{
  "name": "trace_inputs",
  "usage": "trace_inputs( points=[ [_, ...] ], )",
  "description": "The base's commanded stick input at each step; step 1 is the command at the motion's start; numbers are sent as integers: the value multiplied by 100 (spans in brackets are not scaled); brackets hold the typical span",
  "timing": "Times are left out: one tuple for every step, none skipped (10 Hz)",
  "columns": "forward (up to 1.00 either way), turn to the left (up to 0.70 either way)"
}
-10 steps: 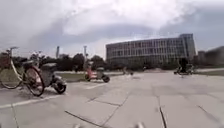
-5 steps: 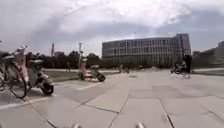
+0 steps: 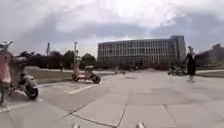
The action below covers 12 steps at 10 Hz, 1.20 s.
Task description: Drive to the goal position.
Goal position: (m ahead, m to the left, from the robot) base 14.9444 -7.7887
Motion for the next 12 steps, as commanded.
trace_inputs(
  points=[
    [70, -14],
    [70, -14],
    [70, -14],
    [70, -14],
    [70, -14],
    [70, -14],
    [70, -14],
    [70, -14],
    [70, -14],
    [70, -14],
    [70, -14],
    [70, -14]
  ],
)
